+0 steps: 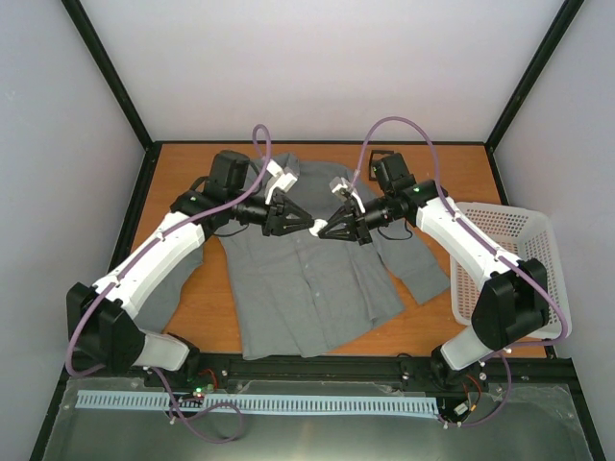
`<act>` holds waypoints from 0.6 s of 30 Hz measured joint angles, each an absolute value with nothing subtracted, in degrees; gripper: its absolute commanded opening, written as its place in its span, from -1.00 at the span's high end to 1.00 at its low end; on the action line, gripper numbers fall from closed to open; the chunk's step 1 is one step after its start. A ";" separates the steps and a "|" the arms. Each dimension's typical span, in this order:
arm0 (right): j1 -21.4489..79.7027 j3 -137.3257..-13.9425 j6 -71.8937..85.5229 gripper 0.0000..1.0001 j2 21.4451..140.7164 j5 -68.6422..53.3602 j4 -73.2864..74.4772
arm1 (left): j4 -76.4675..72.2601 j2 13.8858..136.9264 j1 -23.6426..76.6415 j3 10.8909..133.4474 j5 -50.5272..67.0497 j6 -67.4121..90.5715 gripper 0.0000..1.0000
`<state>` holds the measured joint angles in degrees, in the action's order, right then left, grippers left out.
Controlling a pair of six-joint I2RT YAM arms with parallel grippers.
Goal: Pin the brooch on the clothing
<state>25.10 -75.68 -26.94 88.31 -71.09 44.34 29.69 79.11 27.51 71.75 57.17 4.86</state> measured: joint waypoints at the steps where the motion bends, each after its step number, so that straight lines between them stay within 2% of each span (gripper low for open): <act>1: 25.10 -75.68 -26.96 0.95 88.31 -71.18 44.29 | 30.00 79.11 27.51 71.75 57.60 4.60 0.62; 10: 25.10 -75.70 -26.94 0.95 88.31 -71.37 44.12 | 31.03 80.34 28.05 72.16 58.81 3.88 0.76; 14: 25.10 -75.72 -26.85 0.95 88.31 -71.44 44.12 | 31.20 81.49 28.14 73.38 59.31 3.84 0.98; 18: 24.73 -76.23 -26.55 0.94 88.31 -72.01 44.42 | 31.24 82.11 28.16 74.37 60.05 3.44 0.98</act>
